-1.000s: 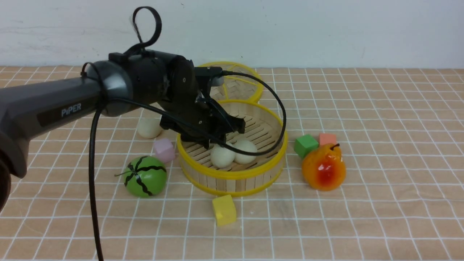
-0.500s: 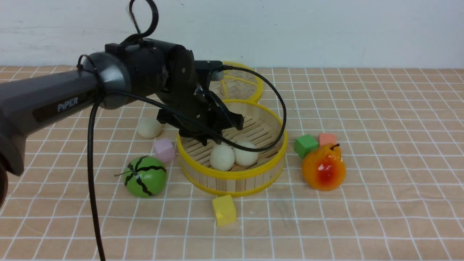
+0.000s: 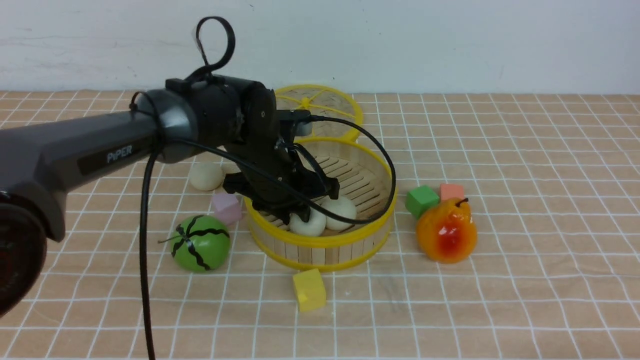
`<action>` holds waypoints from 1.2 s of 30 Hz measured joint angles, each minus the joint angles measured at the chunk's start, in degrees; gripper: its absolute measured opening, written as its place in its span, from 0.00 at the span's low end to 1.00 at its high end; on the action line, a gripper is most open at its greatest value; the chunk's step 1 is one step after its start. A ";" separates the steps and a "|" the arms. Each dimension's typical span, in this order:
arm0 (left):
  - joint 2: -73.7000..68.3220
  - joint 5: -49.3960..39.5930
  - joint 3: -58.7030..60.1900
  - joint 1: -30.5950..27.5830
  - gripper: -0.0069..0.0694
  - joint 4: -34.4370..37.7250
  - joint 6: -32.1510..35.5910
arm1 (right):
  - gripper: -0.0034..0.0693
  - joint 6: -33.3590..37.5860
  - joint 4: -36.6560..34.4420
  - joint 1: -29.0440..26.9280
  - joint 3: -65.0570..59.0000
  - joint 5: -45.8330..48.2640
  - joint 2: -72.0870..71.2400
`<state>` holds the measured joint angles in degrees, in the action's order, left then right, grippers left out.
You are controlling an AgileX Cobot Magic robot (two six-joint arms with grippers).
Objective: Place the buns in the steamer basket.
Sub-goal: Use the left arm to put the steamed stuffed bun into the steamer
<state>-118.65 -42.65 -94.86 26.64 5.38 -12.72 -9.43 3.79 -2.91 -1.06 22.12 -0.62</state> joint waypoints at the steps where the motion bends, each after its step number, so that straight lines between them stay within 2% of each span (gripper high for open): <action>1: -0.05 0.49 0.00 0.00 0.40 0.13 0.00 | 0.38 0.00 0.00 0.00 0.00 0.00 0.00; 7: -0.05 1.82 0.00 0.00 0.23 0.17 0.50 | 0.38 0.00 0.00 0.00 0.00 0.00 0.00; 8: -0.05 1.77 0.00 0.00 0.13 0.19 0.61 | 0.38 0.00 0.00 0.00 0.00 0.00 0.00; 10: 0.16 1.01 0.00 0.00 0.07 0.13 0.63 | 0.38 0.00 0.00 0.00 0.00 0.00 0.00; 21: 4.72 -1.88 -1.13 0.00 0.07 -4.94 -1.42 | 0.38 0.00 0.00 0.00 0.00 0.00 0.00; 31: -1.12 -1.87 -1.13 0.00 0.10 -7.78 -4.80 | 0.38 0.00 0.00 0.00 0.00 0.00 0.00; 35: -1.21 -1.68 -1.34 0.00 0.20 -8.01 -4.98 | 0.38 0.00 0.00 0.00 0.00 0.00 0.00; 36: -1.21 -1.68 -1.34 0.00 0.27 -8.22 -4.98 | 0.38 0.00 0.00 0.00 0.00 0.00 0.00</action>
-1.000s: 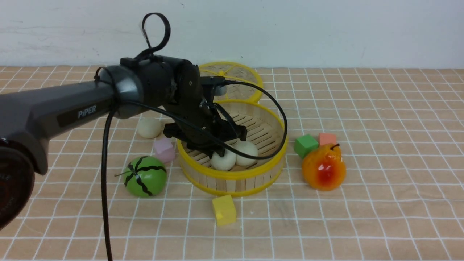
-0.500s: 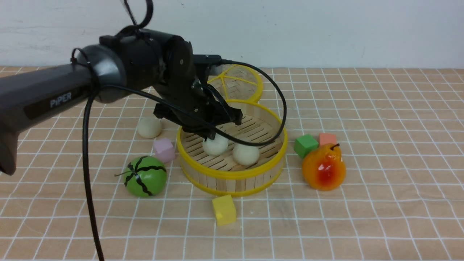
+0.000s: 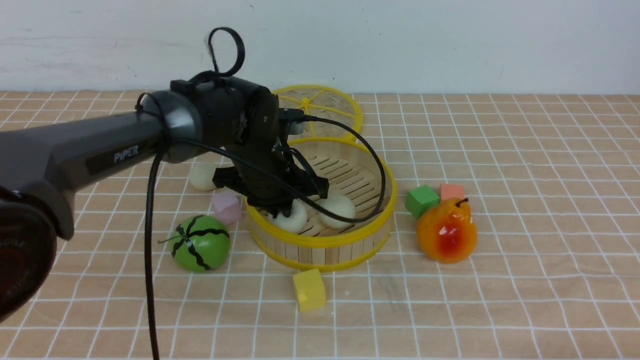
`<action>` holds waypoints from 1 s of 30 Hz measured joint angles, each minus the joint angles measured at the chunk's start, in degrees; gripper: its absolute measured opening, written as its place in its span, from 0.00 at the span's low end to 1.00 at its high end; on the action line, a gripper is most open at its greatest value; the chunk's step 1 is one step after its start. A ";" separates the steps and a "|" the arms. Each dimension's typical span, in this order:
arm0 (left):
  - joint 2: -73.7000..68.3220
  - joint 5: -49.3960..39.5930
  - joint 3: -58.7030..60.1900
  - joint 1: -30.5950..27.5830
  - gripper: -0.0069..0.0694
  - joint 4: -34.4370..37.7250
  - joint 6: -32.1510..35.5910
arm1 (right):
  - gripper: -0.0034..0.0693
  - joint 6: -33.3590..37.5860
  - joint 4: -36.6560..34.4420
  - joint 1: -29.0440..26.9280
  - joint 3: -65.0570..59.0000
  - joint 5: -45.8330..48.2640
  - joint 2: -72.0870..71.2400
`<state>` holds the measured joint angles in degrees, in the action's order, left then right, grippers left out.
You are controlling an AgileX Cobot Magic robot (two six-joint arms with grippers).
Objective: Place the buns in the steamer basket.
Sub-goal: Use the left arm to put the steamed stuffed bun into the steamer, then use the left arm to grab a steamed stuffed bun
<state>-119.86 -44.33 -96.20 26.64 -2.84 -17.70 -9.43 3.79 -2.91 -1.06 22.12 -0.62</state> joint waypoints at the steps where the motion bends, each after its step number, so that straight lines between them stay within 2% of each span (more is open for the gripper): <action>1: 0.20 0.00 0.00 0.00 0.32 -0.05 0.00 | 0.38 0.00 0.00 0.00 0.00 0.00 0.00; 3: 1.18 -0.27 0.00 0.05 0.46 -0.12 0.00 | 0.38 0.00 0.00 0.00 0.00 0.00 0.00; 8: 5.95 -1.11 0.00 -0.02 0.72 -0.43 -0.07 | 0.38 0.00 0.00 0.00 0.00 0.00 0.00; 12: 11.83 -1.24 0.00 -1.34 0.81 -2.96 -0.07 | 0.38 0.00 0.00 0.00 0.00 0.00 0.00; 18: 14.16 -1.24 0.00 -8.49 0.79 -4.93 -0.07 | 0.38 0.00 0.00 0.00 0.00 0.00 0.00; 22: 10.52 0.03 0.00 -15.99 0.71 0.20 -0.06 | 0.38 0.00 0.00 0.00 0.00 0.00 0.00; 30: 4.42 5.52 -0.14 -18.39 0.58 5.80 3.94 | 0.38 0.00 0.00 0.00 0.00 0.00 0.00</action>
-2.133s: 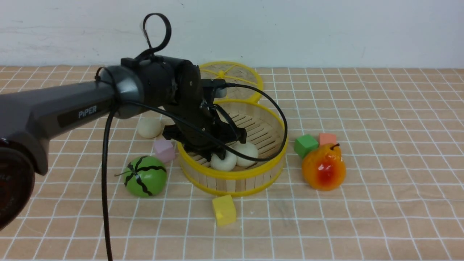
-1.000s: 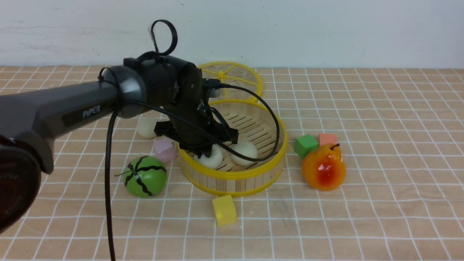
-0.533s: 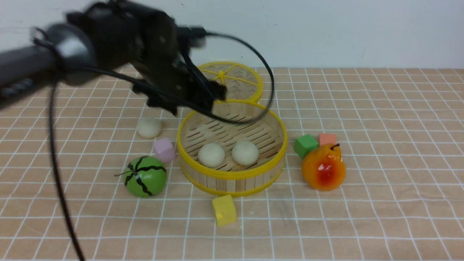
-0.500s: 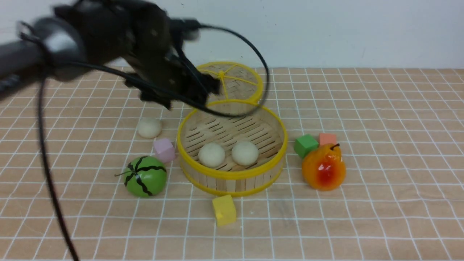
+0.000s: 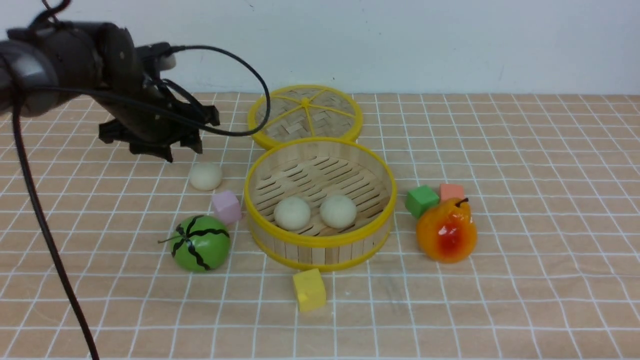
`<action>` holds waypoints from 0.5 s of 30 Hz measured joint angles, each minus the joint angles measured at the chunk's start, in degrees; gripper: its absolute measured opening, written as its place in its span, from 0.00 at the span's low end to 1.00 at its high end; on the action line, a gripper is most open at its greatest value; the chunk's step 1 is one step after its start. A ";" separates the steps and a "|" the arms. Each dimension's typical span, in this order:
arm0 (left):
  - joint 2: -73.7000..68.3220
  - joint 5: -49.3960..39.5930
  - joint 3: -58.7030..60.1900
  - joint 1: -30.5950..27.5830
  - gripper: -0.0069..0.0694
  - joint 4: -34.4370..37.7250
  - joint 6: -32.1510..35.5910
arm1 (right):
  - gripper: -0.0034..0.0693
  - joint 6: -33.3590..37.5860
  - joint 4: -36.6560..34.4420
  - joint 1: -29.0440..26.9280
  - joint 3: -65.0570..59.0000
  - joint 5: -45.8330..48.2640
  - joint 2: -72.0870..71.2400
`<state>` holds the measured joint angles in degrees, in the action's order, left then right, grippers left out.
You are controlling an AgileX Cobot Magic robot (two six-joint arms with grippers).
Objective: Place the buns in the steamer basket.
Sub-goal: Use the left arm to grab a steamed stuffed bun
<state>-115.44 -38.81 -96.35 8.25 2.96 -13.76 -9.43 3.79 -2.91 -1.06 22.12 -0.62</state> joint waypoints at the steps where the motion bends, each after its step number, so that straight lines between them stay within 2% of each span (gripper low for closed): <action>1: -0.82 0.43 -0.46 0.13 0.58 0.06 0.12 | 0.38 0.00 0.00 0.00 0.00 0.00 0.00; 15: -13.36 1.54 -11.72 0.21 0.57 -0.88 0.39 | 0.38 0.00 0.00 0.00 0.00 0.00 0.00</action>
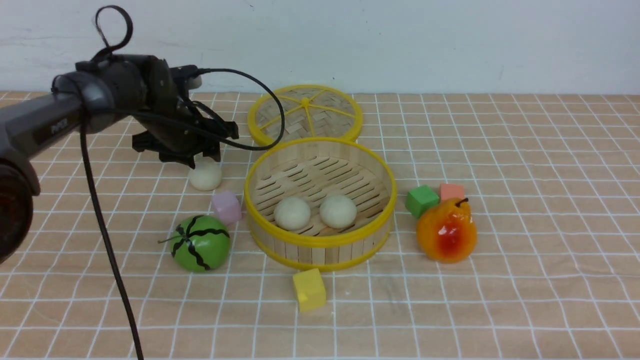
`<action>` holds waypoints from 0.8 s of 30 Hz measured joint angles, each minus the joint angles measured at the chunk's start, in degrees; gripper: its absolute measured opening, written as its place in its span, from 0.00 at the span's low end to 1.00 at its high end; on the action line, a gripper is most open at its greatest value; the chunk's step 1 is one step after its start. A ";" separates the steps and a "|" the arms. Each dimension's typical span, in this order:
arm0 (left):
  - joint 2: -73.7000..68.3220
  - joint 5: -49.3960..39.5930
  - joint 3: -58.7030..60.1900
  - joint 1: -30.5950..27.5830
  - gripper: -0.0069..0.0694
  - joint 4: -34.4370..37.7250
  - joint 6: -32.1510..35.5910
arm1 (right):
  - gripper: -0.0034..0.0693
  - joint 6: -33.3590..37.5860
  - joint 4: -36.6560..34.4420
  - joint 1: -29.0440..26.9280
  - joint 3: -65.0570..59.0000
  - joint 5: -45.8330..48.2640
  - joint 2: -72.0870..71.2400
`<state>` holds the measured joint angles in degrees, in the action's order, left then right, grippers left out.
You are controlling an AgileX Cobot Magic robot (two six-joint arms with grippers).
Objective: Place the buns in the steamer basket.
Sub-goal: Use the left arm to grab a steamed stuffed bun, then use the left arm to put the steamed stuffed bun into the steamer
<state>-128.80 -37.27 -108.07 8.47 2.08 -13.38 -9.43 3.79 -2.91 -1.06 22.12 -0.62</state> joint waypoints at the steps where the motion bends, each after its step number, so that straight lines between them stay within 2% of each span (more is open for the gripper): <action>1: -0.27 0.00 -0.02 0.00 0.57 0.00 0.00 | 0.38 0.00 0.00 0.00 0.00 0.00 0.00; 8: -1.89 0.26 -0.13 0.00 0.49 -0.98 0.00 | 0.38 0.00 0.00 0.00 0.00 0.00 0.00; 17: -0.98 -0.72 -0.45 -0.05 0.09 -1.36 0.00 | 0.38 0.00 0.00 0.00 0.00 0.00 0.00; 24: 5.82 -6.17 -2.70 2.12 0.08 -0.50 0.44 | 0.38 0.00 0.00 0.00 0.00 0.00 0.00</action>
<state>-122.97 -43.44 -110.77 10.59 1.58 -12.94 -9.43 3.79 -2.91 -1.06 22.12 -0.62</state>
